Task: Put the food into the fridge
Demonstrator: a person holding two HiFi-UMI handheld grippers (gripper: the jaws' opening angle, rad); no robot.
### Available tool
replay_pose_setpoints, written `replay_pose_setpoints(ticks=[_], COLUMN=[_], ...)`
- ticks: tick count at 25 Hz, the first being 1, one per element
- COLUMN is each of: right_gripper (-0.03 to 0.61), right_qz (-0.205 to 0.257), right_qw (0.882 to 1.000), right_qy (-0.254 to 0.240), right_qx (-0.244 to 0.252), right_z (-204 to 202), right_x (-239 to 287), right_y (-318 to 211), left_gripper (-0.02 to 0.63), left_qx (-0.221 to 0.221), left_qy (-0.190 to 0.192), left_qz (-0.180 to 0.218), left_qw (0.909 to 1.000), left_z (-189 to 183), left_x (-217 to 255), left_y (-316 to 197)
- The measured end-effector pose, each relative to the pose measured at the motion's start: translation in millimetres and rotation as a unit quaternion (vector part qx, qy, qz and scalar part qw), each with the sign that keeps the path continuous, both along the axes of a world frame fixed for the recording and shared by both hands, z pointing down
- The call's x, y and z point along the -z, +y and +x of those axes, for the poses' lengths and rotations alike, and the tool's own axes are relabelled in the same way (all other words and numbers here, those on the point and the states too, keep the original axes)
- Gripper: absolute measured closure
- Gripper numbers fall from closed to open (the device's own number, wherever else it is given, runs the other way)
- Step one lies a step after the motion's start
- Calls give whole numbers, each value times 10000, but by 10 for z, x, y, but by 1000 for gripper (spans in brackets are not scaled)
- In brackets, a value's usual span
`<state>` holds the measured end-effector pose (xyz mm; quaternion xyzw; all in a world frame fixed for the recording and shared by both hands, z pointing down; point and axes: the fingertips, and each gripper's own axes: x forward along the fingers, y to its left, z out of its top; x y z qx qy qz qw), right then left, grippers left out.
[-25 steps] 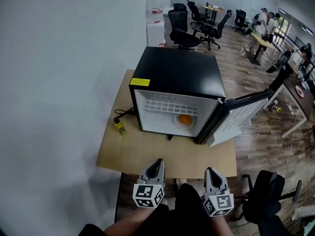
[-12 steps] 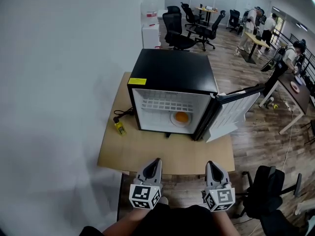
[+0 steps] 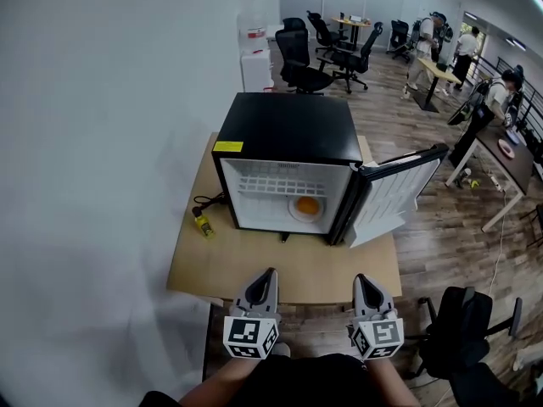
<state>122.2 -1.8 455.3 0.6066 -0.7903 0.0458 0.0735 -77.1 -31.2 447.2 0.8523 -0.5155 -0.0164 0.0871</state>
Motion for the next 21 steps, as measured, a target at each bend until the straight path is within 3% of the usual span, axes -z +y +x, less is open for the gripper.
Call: replay_pose_setpoints(ticks=[10,21], right_gripper=[518,518], right_qz=[53,91], right_qw=[9998,10000], right_qy=[-55,-1], right_qx=[156,-4], right_z=[-67,58], right_x=[-42,-53], right_y=[-101,-140], left_gripper=[600,600], left_qx=[157,201], left_qy=[-96,-126], left_qz=[-38,-51], left_qw=[9998,9997], left_z=[-152,-233], left_x=[-28,-74], left_y=[-15,-139])
